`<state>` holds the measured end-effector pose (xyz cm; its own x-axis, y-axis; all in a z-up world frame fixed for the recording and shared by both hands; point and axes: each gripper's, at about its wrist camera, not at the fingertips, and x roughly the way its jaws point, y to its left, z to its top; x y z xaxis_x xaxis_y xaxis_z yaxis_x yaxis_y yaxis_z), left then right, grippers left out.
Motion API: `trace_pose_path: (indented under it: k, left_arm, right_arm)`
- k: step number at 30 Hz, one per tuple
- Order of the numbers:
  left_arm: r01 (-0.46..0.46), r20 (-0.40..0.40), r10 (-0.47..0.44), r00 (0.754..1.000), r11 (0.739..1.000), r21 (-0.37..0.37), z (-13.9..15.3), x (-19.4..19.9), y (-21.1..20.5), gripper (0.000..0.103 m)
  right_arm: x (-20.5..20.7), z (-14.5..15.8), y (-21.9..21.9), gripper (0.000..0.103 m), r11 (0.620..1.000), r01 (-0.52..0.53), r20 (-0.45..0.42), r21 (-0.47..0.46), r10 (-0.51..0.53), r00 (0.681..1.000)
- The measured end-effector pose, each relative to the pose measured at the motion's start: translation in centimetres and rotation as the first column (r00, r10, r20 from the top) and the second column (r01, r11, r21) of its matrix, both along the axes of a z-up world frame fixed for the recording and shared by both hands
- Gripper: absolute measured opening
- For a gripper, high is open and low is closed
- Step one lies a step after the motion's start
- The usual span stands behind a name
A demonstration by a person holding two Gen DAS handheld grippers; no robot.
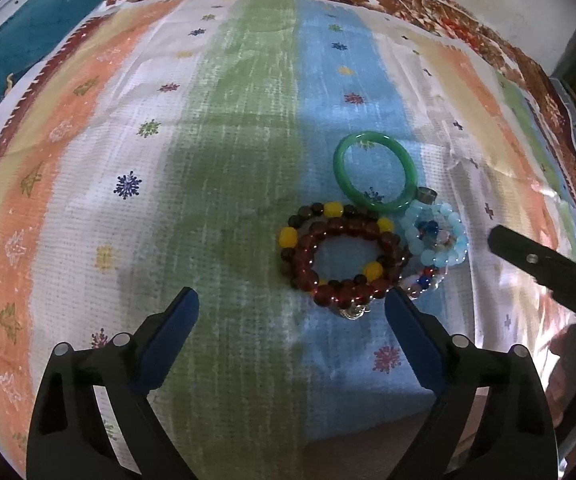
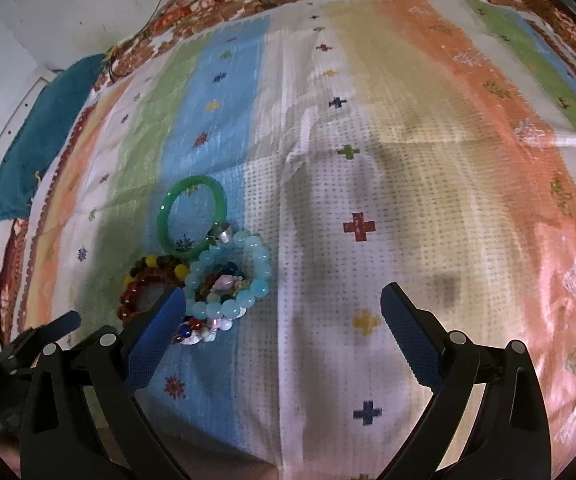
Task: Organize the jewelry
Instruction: 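Lower both open tools over the bracelet pile, then grasp the dark red bead bracelet with the left tool while the right tool grasps the pale blue bracelet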
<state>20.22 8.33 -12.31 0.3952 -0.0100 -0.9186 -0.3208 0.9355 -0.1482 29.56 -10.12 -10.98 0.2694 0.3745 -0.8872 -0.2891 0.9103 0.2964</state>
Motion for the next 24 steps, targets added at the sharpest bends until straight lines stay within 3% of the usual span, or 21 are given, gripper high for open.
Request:
trace_pose_path:
  k: [3, 6, 13, 16, 20, 24]
  left_arm:
    - [0.007, -0.001, -0.007, 1.0, 1.0, 0.011, -0.1, 0.3, 0.0, 0.09]
    - [0.004, -0.02, -0.004, 1.0, 1.0, 0.023, -0.6, 0.5, 0.0, 0.084]
    - [0.031, -0.023, -0.032, 0.999, 0.998, -0.063, -1.3, 1.0, 0.2, 0.079]
    - [0.017, -0.036, -0.019, 0.999, 0.997, -0.069, -1.8, 1.0, 0.6, 0.067]
    - [0.021, -0.041, -0.024, 0.999, 0.997, -0.072, -2.2, 0.9, 0.6, 0.066]
    - [0.036, -0.036, -0.039, 0.999, 0.995, -0.09, -2.1, 0.9, 0.4, 0.052]
  right_arm:
    - [0.7, -0.8, 0.1, 0.099, 1.0, 0.003, -0.021, 0.0, -0.003, 1.0]
    - [1.0, -1.5, 0.0, 0.087, 1.0, 0.012, -0.046, 0.01, -0.011, 0.999]
    - [1.9, -2.1, 0.5, 0.085, 1.0, 0.007, -0.044, 0.024, -0.006, 0.999]
    - [2.1, -2.2, 0.6, 0.073, 1.0, 0.004, -0.036, 0.008, -0.004, 0.999]
    - [2.3, -2.4, 0.8, 0.069, 1.0, 0.0, -0.028, -0.022, 0.0, 1.0]
    - [2.0, -2.4, 1.6, 0.055, 0.997, -0.031, 0.0, -0.076, 0.031, 1.0]
